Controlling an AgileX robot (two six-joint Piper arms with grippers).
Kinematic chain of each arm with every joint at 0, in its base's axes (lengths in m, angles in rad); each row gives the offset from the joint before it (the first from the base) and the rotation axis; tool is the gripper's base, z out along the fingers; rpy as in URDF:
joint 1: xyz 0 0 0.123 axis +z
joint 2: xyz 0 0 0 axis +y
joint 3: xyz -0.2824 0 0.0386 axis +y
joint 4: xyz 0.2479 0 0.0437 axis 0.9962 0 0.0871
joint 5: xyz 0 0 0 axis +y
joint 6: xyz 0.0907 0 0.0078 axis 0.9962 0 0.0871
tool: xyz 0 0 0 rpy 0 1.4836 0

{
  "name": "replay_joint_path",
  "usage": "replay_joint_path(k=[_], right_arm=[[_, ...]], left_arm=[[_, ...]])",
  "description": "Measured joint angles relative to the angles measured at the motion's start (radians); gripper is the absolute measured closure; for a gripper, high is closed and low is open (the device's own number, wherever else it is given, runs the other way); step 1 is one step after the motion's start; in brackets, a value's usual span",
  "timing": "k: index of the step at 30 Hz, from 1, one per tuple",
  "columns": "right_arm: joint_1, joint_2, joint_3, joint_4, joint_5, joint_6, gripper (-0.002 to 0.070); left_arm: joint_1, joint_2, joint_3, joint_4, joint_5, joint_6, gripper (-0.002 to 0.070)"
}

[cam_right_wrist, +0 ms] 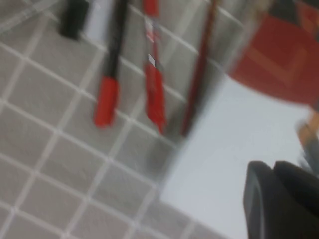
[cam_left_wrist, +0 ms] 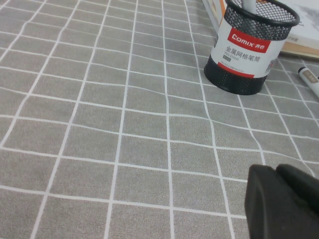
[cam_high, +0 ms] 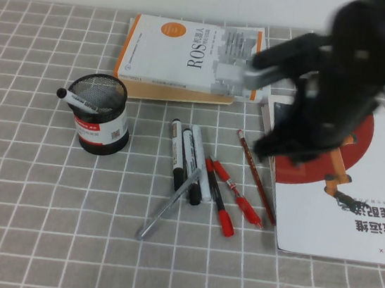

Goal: Put the pen into the pen holder
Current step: Pick up the pen on the table

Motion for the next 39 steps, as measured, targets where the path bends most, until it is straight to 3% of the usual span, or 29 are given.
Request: replay_joint_path(k=[14, 17, 25, 39], right_arm=[[0.022, 0.355, -0.263, 0.072, 0.0, -0.065, 0.0685], [0.022, 0.404, -0.307, 0.074, 0.0, -0.107, 0.0644], [0.022, 0.497, -0.397, 0.04, -0.004, -0.121, 0.0438], [-0.011, 0.576, -0.413, 0.062, -0.004, -0.123, 0.0412]], left_arm=[[0.0, 0.0, 0.0, 0.0, 0.0, 0.0, 0.068], [0.0, 0.0, 0.0, 0.0, 0.0, 0.0, 0.068], [0.0, 0.0, 0.0, 0.0, 0.0, 0.0, 0.068], [0.0, 0.0, 0.0, 0.0, 0.0, 0.0, 0.068]])
